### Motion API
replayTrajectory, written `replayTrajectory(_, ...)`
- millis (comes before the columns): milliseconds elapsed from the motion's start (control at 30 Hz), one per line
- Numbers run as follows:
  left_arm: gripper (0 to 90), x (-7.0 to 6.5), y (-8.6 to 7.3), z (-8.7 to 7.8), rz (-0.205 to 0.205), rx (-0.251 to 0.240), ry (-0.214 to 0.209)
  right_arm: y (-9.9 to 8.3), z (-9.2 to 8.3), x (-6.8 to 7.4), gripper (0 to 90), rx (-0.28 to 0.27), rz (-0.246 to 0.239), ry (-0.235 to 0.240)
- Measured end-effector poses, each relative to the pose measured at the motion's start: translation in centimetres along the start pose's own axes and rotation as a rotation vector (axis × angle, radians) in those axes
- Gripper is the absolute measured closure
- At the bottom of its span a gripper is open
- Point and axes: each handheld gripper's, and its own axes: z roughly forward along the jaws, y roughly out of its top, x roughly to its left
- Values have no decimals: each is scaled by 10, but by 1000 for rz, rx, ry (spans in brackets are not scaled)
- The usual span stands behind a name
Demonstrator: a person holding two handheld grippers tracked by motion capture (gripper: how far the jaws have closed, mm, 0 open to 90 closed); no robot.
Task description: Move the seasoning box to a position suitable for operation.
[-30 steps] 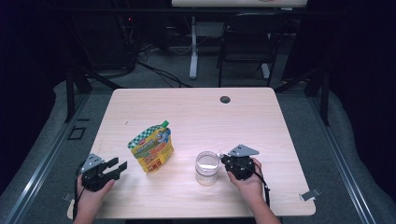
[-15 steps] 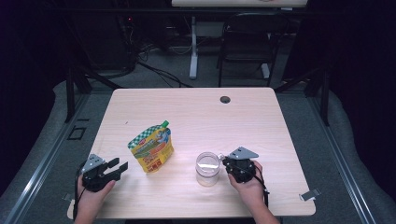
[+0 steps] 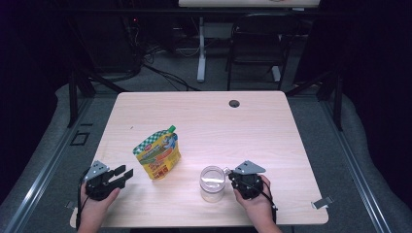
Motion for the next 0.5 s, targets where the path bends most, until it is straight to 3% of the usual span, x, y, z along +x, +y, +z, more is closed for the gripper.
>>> replayTrajectory(167,619,-9,3,0,43,20,-4,-3,-4,5,848,-7,1,1)
replayTrajectory(400,619,-14,3,0,45,19,-11,-4,-9,4,810,-39,16,29)
replayTrajectory(500,607,-15,4,-2,23,11,-8,-5,-14,3,753,-64,10,57)
